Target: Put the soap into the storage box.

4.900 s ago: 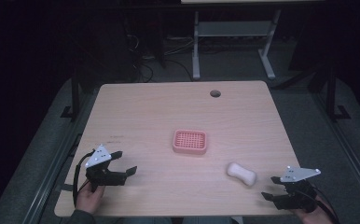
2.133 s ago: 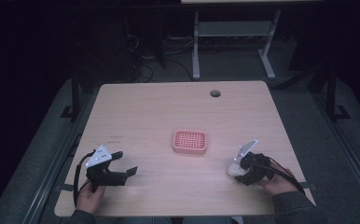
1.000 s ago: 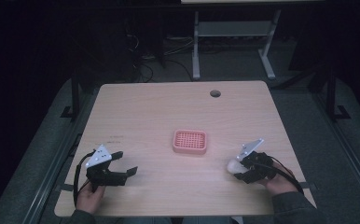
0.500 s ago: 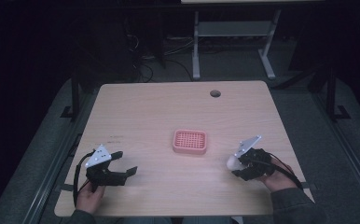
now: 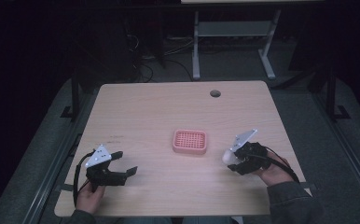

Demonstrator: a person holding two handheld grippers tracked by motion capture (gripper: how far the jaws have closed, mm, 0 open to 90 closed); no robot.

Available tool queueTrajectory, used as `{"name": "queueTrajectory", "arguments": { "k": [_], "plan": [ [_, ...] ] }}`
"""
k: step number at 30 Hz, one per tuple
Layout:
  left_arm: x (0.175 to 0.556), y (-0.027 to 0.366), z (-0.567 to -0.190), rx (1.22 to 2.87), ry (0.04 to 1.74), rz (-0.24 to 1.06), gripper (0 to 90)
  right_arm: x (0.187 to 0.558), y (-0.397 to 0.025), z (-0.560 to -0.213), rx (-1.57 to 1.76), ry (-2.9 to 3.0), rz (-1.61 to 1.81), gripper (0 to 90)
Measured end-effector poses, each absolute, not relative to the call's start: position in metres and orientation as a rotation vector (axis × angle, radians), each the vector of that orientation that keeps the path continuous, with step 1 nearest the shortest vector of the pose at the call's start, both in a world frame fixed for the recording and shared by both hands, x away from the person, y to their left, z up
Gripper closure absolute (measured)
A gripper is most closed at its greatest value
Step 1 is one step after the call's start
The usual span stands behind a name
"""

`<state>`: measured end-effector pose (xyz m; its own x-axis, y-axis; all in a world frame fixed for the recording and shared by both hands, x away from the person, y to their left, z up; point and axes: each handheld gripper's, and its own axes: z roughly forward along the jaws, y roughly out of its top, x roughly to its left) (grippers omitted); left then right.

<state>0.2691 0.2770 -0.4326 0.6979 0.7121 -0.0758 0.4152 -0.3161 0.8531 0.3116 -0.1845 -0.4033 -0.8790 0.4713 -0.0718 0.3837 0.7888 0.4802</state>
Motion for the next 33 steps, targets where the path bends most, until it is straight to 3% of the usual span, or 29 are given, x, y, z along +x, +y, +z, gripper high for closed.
{"name": "queueTrajectory", "arguments": {
  "k": [33],
  "plan": [
    [0.269, 0.277, -0.432, 1.95, 0.87, 0.39, 14.4, 0.341, -0.133, -0.388, 0.527, 2.823, 0.663, 48.9]
  ]
}}
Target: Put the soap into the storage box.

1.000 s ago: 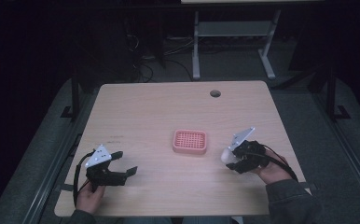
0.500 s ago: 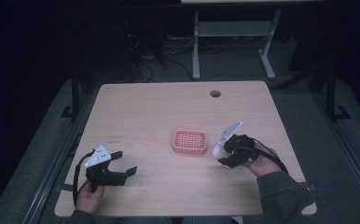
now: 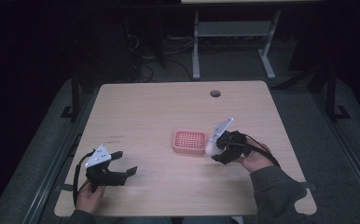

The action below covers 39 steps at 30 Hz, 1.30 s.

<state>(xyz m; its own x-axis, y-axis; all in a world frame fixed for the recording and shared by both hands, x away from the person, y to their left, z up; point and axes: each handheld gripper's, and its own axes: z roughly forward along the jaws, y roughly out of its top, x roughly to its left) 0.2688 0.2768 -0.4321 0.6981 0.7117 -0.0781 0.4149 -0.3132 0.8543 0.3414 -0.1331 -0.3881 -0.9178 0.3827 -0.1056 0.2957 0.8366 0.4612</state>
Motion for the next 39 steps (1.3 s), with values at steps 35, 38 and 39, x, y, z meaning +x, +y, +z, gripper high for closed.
{"name": "queueTrajectory", "arguments": {
  "k": [35, 38, 39],
  "plan": [
    [0.269, 0.275, -0.432, 1.953, 0.866, 0.388, 14.4, 0.366, -0.096, -0.374, 0.43, 2.846, 0.667, 48.9],
    [0.269, 0.275, -0.432, 1.956, 0.867, 0.388, 14.4, 0.367, -0.095, -0.373, 0.429, 2.843, 0.659, 48.9],
    [0.269, 0.275, -0.432, 1.957, 0.867, 0.387, 14.4, 0.367, -0.095, -0.373, 0.427, 2.844, 0.656, 48.9]
  ]
}}
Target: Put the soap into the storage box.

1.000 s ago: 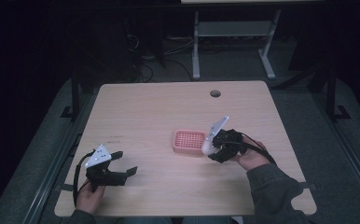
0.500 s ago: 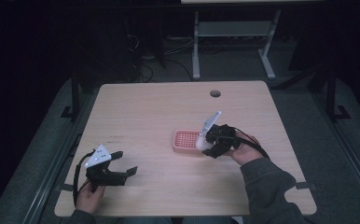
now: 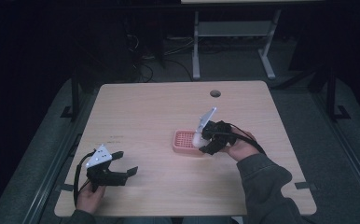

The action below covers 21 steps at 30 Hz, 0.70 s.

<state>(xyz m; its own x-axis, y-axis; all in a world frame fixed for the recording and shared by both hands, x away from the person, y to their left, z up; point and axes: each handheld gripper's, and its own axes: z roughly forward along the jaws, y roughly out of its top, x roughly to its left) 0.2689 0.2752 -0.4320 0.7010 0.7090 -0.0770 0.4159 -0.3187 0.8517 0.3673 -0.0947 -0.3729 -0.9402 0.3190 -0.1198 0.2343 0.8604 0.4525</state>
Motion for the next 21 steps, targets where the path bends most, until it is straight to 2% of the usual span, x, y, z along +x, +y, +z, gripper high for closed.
{"name": "queueTrajectory", "arguments": {
  "k": [21],
  "plan": [
    [0.269, 0.275, -0.432, 1.952, 0.868, 0.387, 14.4, 0.386, -0.072, -0.368, 0.386, 2.875, 0.629, 48.9]
  ]
}}
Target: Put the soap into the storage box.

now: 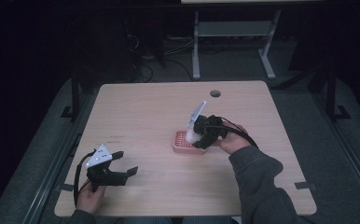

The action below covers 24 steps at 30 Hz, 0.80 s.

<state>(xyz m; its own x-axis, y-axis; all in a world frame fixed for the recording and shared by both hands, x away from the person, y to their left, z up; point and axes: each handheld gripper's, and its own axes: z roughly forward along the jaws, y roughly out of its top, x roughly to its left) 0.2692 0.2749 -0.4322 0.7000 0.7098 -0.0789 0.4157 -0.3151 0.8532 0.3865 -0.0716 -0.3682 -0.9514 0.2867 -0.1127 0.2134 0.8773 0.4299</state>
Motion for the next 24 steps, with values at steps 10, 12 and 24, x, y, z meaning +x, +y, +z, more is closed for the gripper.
{"name": "queueTrajectory", "arguments": {
  "k": [10, 12, 24],
  "plan": [
    [0.269, 0.275, -0.432, 1.963, 0.865, 0.389, 14.4, 0.399, -0.06, -0.373, 0.368, 2.911, 0.595, 48.9],
    [0.269, 0.275, -0.432, 1.956, 0.867, 0.388, 14.5, 0.401, -0.057, -0.373, 0.365, 2.913, 0.58, 48.9],
    [0.269, 0.275, -0.432, 1.962, 0.861, 0.39, 14.4, 0.413, -0.052, -0.384, 0.403, 2.93, 0.555, 48.9]
  ]
}}
